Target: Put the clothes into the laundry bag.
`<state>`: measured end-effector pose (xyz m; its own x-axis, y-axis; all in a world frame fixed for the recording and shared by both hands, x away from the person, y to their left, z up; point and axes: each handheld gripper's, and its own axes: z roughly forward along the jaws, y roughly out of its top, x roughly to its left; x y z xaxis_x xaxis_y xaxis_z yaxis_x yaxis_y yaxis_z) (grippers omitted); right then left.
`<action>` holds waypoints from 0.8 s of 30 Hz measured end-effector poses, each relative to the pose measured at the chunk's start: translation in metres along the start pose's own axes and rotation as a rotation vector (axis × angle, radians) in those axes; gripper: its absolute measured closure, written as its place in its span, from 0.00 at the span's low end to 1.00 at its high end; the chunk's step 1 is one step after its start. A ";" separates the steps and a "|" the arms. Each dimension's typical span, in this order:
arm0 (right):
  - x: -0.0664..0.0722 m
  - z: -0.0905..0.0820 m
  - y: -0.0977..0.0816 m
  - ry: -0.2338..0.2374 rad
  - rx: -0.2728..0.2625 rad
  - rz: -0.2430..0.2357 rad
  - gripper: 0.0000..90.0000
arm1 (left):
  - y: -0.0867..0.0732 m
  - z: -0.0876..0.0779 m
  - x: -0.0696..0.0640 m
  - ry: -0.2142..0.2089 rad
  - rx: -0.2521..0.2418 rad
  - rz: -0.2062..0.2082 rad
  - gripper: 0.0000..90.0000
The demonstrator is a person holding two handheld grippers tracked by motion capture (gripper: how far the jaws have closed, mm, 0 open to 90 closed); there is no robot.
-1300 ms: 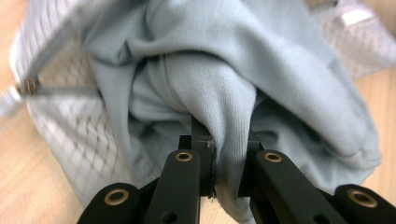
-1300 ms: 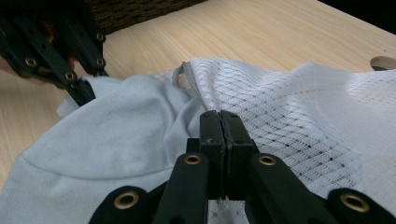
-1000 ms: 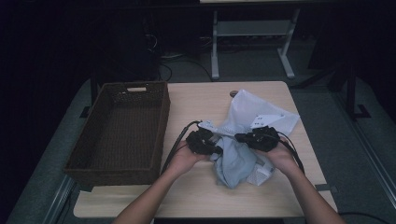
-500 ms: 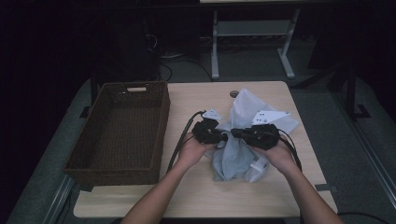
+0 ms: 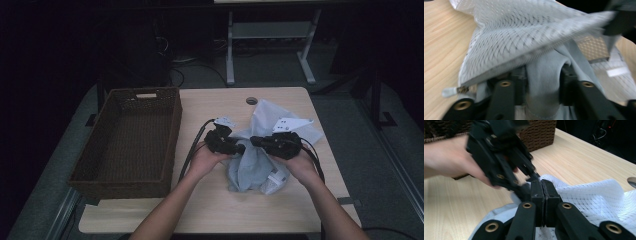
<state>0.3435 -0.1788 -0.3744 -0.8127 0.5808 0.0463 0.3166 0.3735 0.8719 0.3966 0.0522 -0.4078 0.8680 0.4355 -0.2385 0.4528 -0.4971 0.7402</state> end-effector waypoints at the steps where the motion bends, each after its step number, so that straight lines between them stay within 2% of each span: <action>1: -0.001 0.000 0.000 -0.002 0.000 0.001 0.98 | -0.001 -0.006 -0.001 -0.003 0.008 0.005 0.62; 5: -0.005 -0.001 -0.003 -0.015 0.007 0.002 0.98 | -0.007 -0.027 -0.002 0.004 0.017 -0.001 0.51; 9: -0.006 0.000 -0.004 -0.017 0.013 0.004 0.98 | -0.016 -0.042 -0.003 -0.015 0.021 -0.028 0.50; 14: -0.006 -0.003 -0.005 -0.026 0.016 0.005 0.98 | -0.026 -0.043 -0.010 -0.024 0.044 -0.019 0.46; 17: -0.005 -0.005 -0.006 -0.034 0.021 -0.008 0.98 | -0.027 -0.041 -0.010 -0.012 0.044 -0.018 0.44; 21: -0.007 -0.005 -0.013 -0.008 0.020 0.033 0.98 | -0.026 -0.040 -0.013 0.004 0.017 -0.031 0.42; 24: -0.010 0.000 -0.018 0.010 0.036 0.041 0.98 | -0.023 -0.037 -0.016 0.016 0.009 -0.003 0.41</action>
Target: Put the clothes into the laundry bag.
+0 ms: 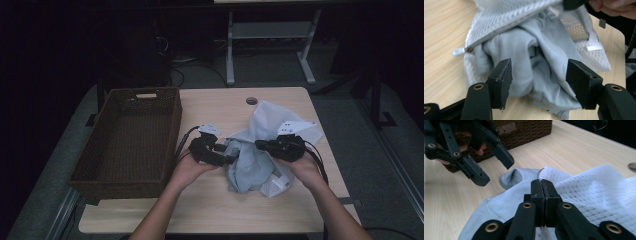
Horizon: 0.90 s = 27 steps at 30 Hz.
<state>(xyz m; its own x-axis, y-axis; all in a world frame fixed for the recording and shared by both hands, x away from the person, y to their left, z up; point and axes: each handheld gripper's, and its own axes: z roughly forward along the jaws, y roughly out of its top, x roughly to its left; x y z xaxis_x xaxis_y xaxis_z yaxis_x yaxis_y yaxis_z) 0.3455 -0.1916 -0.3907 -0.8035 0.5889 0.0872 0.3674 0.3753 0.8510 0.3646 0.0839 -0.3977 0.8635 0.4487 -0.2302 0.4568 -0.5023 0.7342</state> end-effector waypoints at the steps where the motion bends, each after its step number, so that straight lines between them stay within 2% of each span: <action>1: -0.002 0.002 -0.001 0.002 0.007 -0.001 0.98 | 0.001 0.001 0.000 0.000 -0.002 -0.004 0.41; 4: -0.005 0.004 -0.003 -0.004 0.010 0.015 0.98 | 0.004 0.002 -0.002 -0.005 -0.028 0.002 0.41; 6: -0.004 0.002 -0.003 -0.014 0.005 0.014 0.98 | 0.005 0.002 -0.008 -0.004 -0.019 0.023 0.41; 12: 0.001 0.001 -0.001 -0.044 -0.003 -0.001 0.98 | 0.001 0.009 -0.018 -0.007 -0.008 0.041 0.40; 18: -0.001 -0.002 -0.001 -0.055 -0.014 -0.009 0.98 | -0.014 0.044 -0.022 -0.006 0.068 0.037 0.34; 23: -0.003 -0.004 0.002 -0.052 -0.018 -0.019 0.98 | -0.021 0.074 -0.022 0.000 0.120 0.036 0.31; 25: -0.003 -0.006 0.003 -0.049 -0.021 -0.022 0.98 | -0.023 0.086 -0.023 0.010 0.134 0.041 0.32; 26: -0.003 -0.006 0.003 -0.049 -0.022 -0.023 0.98 | -0.024 0.087 -0.023 0.021 0.118 0.048 0.34; 27: -0.003 -0.007 0.003 -0.048 -0.024 -0.023 0.98 | -0.023 0.089 -0.024 0.042 0.109 0.060 0.41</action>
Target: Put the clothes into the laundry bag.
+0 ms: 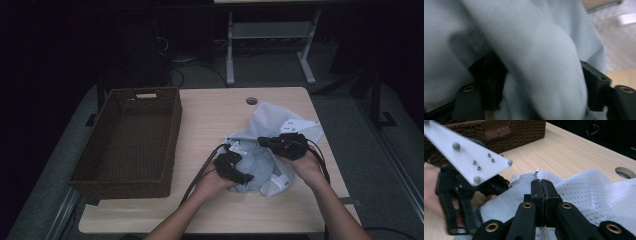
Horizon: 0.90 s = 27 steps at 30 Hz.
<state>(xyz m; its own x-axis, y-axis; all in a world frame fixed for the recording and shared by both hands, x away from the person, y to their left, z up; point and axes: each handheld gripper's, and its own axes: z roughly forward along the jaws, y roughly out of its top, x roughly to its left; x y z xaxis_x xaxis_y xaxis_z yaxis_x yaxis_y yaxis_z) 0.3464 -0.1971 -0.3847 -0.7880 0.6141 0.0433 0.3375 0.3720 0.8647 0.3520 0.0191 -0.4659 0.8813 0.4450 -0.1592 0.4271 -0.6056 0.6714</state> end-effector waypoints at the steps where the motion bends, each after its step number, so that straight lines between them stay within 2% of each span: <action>1: 0.000 0.000 0.000 0.002 0.000 -0.005 0.98 | 0.001 0.000 0.000 0.002 -0.003 0.001 0.50; 2: 0.000 -0.001 0.001 0.002 0.000 -0.010 0.98 | 0.001 -0.001 0.001 0.001 -0.011 0.000 0.62; 5: 0.000 -0.001 0.003 0.001 -0.002 -0.019 0.98 | 0.003 -0.008 0.002 0.004 -0.044 0.012 0.83; 10: 0.001 -0.001 0.004 0.002 0.006 -0.030 0.98 | 0.011 -0.025 0.004 -0.007 -0.110 0.008 0.87; 14: 0.003 -0.001 0.007 0.008 0.005 -0.025 0.98 | 0.026 -0.036 0.005 -0.015 -0.160 0.025 0.87; 16: 0.006 0.000 0.009 0.008 0.010 -0.038 0.98 | 0.033 -0.038 0.006 -0.014 -0.180 0.028 0.87; 20: 0.011 -0.004 0.015 0.000 -0.008 -0.048 0.98 | 0.044 -0.031 0.009 0.008 -0.193 0.032 0.87; 27: 0.010 -0.010 0.018 0.002 -0.030 -0.031 0.98 | 0.043 -0.006 0.011 0.035 -0.206 -0.004 0.85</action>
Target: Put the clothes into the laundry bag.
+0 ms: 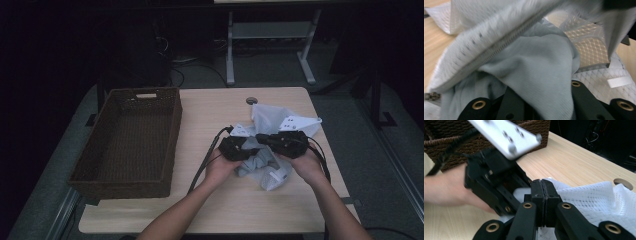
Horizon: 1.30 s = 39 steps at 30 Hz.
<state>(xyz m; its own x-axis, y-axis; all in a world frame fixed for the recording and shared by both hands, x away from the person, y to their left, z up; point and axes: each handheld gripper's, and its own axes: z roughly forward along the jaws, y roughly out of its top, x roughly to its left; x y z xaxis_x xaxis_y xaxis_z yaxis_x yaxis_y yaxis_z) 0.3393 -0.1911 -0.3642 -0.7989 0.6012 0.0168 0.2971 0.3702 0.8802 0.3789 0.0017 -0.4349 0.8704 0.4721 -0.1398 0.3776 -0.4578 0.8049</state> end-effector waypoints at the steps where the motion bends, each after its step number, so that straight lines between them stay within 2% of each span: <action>1: -0.001 -0.001 0.000 0.000 -0.001 0.003 0.98 | -0.001 0.004 -0.001 0.003 0.006 0.003 0.85; 5: -0.003 -0.001 -0.002 0.003 -0.006 0.014 0.98 | -0.005 0.018 -0.003 0.002 0.027 0.011 0.80; 7: -0.005 0.000 -0.004 0.005 -0.001 0.018 0.98 | -0.008 0.019 -0.002 -0.004 0.038 0.002 0.73; 13: -0.012 0.007 -0.014 -0.013 0.038 0.035 0.97 | -0.014 0.003 0.004 -0.028 0.059 -0.018 0.55; 17: -0.019 0.013 -0.021 -0.022 0.065 0.053 0.97 | -0.023 -0.009 0.004 -0.036 0.073 -0.020 0.51; 18: -0.020 0.014 -0.023 -0.024 0.072 0.057 0.97 | -0.026 -0.011 0.005 -0.036 0.074 -0.021 0.52; 20: -0.021 0.016 -0.025 -0.027 0.084 0.060 0.95 | -0.030 -0.013 0.005 -0.032 0.068 -0.028 0.64; 22: -0.020 0.017 -0.028 -0.036 0.094 0.059 0.91 | -0.031 -0.012 0.007 -0.040 0.086 -0.020 0.77; 24: -0.020 0.016 -0.031 -0.040 0.104 0.056 0.85 | -0.031 -0.012 0.007 -0.042 0.083 -0.022 0.85; 26: -0.018 0.013 -0.036 -0.052 0.126 0.052 0.78 | -0.031 -0.012 0.006 -0.044 0.082 -0.025 0.87; 30: -0.013 0.005 -0.049 -0.075 0.156 0.045 0.70 | -0.031 -0.012 0.007 -0.047 0.083 -0.029 0.88; 33: -0.012 0.004 -0.055 -0.105 0.186 0.023 0.76 | -0.031 -0.012 0.007 -0.049 0.085 -0.028 0.88; 34: -0.014 0.005 -0.057 -0.096 0.196 0.041 0.82 | -0.031 -0.012 0.007 -0.051 0.085 -0.027 0.88; 36: -0.016 0.008 -0.059 -0.084 0.204 0.039 0.96 | -0.030 -0.013 0.006 -0.058 0.082 -0.033 0.89; 39: -0.015 0.010 -0.058 -0.048 0.205 0.052 0.98 | -0.029 -0.016 0.007 -0.062 0.059 -0.043 0.91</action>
<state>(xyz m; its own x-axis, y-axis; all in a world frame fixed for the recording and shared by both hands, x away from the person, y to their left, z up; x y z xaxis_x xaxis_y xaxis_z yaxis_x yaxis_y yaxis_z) 0.3393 -0.2148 -0.4202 -0.7554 0.6544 0.0330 0.4413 0.4710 0.7638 0.3688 0.0300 -0.4501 0.8700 0.4459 -0.2105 0.4317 -0.4826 0.7621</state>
